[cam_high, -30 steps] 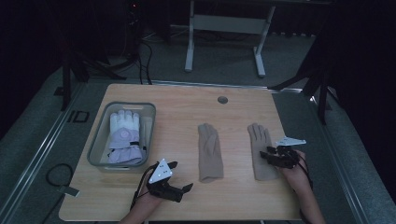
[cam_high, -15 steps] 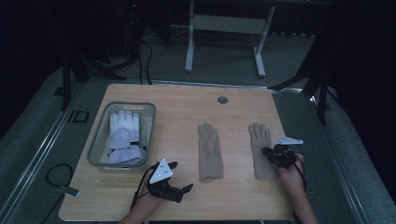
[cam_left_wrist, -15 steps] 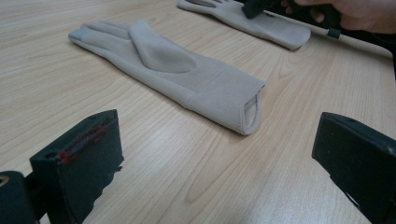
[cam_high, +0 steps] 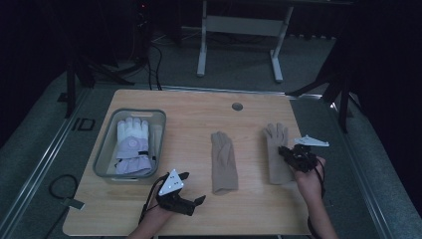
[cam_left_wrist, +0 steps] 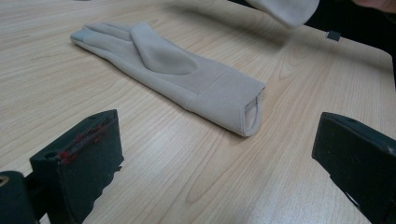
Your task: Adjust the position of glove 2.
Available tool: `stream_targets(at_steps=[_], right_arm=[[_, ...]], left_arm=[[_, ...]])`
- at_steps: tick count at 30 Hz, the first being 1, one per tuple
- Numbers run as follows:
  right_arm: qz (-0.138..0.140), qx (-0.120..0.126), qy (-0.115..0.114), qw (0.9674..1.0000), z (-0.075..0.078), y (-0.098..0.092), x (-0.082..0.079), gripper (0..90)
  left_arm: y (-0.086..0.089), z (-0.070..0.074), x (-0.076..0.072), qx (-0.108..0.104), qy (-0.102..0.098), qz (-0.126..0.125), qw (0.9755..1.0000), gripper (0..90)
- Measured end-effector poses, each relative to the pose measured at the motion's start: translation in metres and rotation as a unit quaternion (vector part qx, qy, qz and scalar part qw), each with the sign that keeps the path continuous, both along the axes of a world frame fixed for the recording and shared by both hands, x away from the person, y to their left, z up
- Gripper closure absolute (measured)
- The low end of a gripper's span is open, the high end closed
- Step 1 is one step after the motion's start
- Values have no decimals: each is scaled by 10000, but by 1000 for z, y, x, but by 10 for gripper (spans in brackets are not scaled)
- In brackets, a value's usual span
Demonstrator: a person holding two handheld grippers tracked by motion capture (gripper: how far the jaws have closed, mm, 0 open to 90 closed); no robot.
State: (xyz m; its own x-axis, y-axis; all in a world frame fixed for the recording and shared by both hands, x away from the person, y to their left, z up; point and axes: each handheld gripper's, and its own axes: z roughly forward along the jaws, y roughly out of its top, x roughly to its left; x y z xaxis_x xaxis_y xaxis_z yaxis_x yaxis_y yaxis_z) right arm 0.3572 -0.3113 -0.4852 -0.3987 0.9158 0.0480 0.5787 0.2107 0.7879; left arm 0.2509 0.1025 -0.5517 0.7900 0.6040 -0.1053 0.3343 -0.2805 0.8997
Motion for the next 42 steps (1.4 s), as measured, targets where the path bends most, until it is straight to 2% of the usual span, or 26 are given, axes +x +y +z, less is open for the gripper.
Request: stream_targets(at_steps=[2,6,18,30,38,41,42], right_arm=[[38,76,-114,9999,11,8,-1,840],[114,71,-278,9995,24,25,-3,840],[366,192,-365,9985,42,70,-4,839],[583,431,-285,9970,39,117,-7,838],[770,459,-248,9957,33,152,-11,837],[721,363,-271,9964,29,161,-13,837],[659,414,-259,9966,26,161,-13,837]], left_arm=[[0,0,0,-4,6,7,10000,17],[1,0,0,-27,3,17,10000,17],[3,2,0,-61,-18,46,10000,17],[6,2,1,-109,-2,92,9999,17],[7,3,1,-102,-19,84,9999,17],[8,4,0,-118,-34,95,9999,17],[8,4,0,-115,-36,95,9999,17]])
